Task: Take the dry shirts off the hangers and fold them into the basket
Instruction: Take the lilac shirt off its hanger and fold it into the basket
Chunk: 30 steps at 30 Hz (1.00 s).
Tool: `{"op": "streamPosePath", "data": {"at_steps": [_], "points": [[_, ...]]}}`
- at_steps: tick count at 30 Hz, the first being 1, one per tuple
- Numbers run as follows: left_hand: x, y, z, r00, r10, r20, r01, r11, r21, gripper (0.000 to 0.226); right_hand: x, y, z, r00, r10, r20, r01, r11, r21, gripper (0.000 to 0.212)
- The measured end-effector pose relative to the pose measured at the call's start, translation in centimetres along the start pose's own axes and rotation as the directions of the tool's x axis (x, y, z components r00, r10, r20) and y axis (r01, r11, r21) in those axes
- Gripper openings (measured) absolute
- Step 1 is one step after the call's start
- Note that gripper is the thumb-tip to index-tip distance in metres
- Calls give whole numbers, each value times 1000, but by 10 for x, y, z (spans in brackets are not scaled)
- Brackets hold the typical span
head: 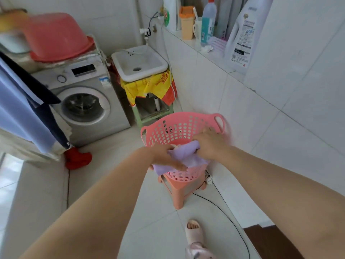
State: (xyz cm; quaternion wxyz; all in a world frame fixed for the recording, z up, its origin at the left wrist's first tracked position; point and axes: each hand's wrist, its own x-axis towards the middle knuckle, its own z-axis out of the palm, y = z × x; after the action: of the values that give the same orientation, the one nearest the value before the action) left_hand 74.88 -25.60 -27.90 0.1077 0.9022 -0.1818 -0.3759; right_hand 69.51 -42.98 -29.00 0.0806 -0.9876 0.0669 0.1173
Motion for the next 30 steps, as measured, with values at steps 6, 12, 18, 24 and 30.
{"op": "streamPosePath", "data": {"at_steps": [6, 12, 18, 24, 30], "points": [[3, 30, -36, 906, 86, -415, -146, 983, -114, 23, 22, -12, -52, 896, 98, -434, -47, 991, 126, 44], [0, 51, -102, 886, -200, -419, -222, 610, -761, 21, 45, -35, -92, 970, -39, -239, 221, 546, 808, 65], [-11, 60, -161, 959, -35, -282, -260, 290, -921, 35, 80, -33, -124, 966, -114, -231, 256, 524, 812, 79], [-17, 44, -203, 666, 75, -742, -246, 961, -123, 87, 99, -48, -183, 966, -149, -213, 260, 516, 816, 57], [-39, 42, -236, 637, 247, -730, -170, 969, 179, 35, 108, -73, -205, 947, -230, -225, 280, 250, 927, 67]]}}
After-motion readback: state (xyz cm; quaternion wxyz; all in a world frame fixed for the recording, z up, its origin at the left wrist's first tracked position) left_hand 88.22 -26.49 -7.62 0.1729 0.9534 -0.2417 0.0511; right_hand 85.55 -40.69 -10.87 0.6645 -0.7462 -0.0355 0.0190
